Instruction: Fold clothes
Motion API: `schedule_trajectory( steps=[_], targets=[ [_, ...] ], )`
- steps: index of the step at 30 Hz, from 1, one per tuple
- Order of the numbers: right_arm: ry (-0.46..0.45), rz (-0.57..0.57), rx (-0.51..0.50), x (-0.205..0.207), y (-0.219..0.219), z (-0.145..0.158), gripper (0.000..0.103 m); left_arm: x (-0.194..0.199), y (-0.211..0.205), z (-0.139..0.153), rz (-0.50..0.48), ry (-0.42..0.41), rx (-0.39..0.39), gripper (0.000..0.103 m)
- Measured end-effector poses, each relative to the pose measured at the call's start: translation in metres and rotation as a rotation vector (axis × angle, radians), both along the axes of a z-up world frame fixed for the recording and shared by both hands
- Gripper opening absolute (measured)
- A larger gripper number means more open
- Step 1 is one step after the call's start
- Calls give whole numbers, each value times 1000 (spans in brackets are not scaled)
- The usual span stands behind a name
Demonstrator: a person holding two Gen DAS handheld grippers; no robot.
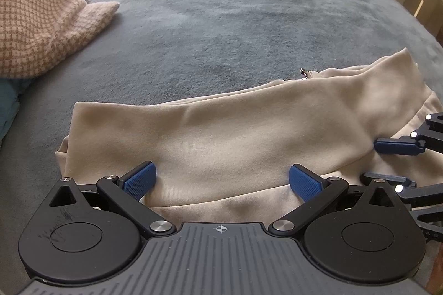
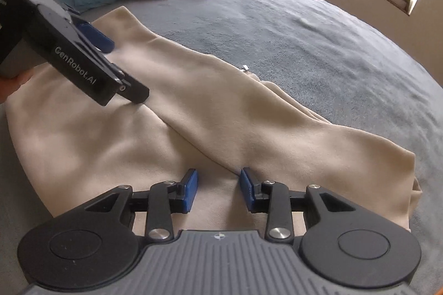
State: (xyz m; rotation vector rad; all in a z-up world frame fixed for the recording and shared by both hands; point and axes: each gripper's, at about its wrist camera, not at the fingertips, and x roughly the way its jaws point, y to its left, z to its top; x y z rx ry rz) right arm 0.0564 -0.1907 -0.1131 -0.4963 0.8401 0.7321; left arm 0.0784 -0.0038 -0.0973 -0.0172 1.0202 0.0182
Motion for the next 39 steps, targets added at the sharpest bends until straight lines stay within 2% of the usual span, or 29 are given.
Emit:
schedule_trajectory(
  steps=[6, 12, 16, 19, 23, 25, 29, 31, 36, 39],
  targets=[
    [7, -8, 9, 1, 0, -2, 38, -5, -3, -2, 39, -34, 6, 103],
    [64, -34, 37, 9, -2, 0, 43, -12, -3, 0, 49, -60, 4, 103],
    [82, -55, 40, 11, -1, 1, 43, -28, -10, 12, 40, -122, 92, 103],
    [95, -71, 37, 12, 0, 2, 43, -45, -16, 22, -36, -164, 105, 103],
    [112, -91, 30, 15, 3, 3, 43, -68, -10, 27, -94, -130, -21, 103],
    [116, -99, 29, 15, 3, 3, 43, -78, -8, 20, -98, -107, -42, 103],
    [117, -107, 24, 16, 4, 3, 43, -86, -10, -16, -64, -28, 25, 103],
    [118, -111, 19, 16, 5, 3, 43, -91, -11, -19, -49, -64, 27, 103],
    [125, -121, 16, 17, 7, 4, 43, -83, -11, -17, -23, -34, 14, 103],
    [150, -164, 81, 19, 0, 10, 47, -84, -8, -16, -16, -28, 4, 103]
  ],
)
